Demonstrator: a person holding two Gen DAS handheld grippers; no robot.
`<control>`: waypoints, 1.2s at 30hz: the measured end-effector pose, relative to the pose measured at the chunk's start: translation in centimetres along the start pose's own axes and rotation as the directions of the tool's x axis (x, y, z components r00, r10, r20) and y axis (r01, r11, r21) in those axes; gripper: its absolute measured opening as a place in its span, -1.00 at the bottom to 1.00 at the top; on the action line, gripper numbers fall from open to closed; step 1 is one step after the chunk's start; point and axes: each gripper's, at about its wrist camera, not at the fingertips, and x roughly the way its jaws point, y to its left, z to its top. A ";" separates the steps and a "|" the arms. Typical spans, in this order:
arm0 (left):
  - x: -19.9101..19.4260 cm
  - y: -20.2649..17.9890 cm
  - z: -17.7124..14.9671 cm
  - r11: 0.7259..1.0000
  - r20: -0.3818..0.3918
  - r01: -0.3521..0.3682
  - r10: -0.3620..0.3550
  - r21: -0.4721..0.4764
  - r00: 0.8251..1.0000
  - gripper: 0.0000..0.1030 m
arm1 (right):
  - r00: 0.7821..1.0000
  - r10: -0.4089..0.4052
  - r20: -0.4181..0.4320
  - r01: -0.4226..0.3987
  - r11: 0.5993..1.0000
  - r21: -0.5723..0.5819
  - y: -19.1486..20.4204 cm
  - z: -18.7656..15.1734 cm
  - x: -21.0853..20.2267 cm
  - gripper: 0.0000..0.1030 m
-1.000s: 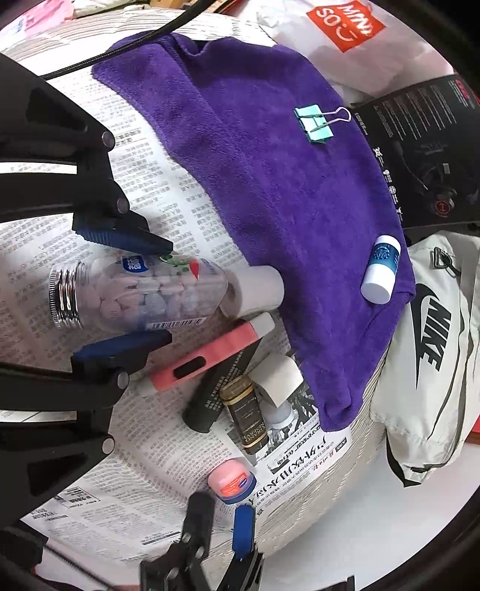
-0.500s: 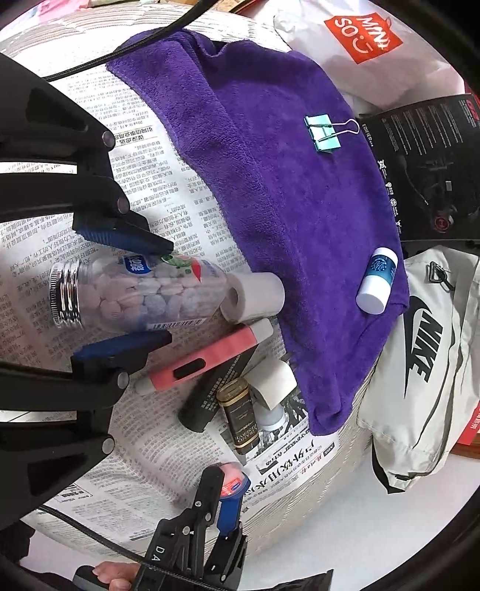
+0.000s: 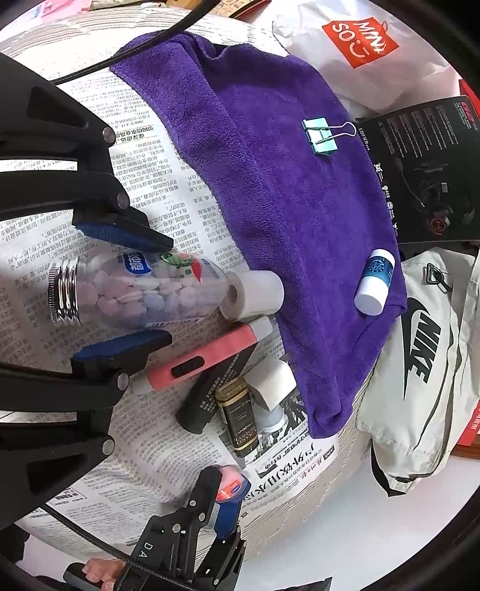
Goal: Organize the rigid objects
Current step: 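Set the pill bottle on the towel with left tool while right tool sets the tin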
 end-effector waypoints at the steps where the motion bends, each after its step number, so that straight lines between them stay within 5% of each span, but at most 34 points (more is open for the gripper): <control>1: 0.0 0.0 0.0 1.000 0.001 0.000 0.000 0.002 1.000 -0.21 | 1.000 -0.001 -0.004 0.001 1.000 0.000 0.0 0.0 0.0 -0.24; 13: -0.6 1.3 -0.2 0.998 -0.008 0.047 -0.048 -0.049 0.999 -0.24 | 0.998 0.019 -0.067 -0.018 1.000 0.020 -0.3 0.4 -0.3 -0.29; 36: -3.1 5.7 -0.6 0.975 0.017 0.109 -0.108 -0.193 0.994 -0.26 | 0.992 0.127 0.000 -0.127 0.991 -0.033 -0.1 3.1 -2.1 -0.29</control>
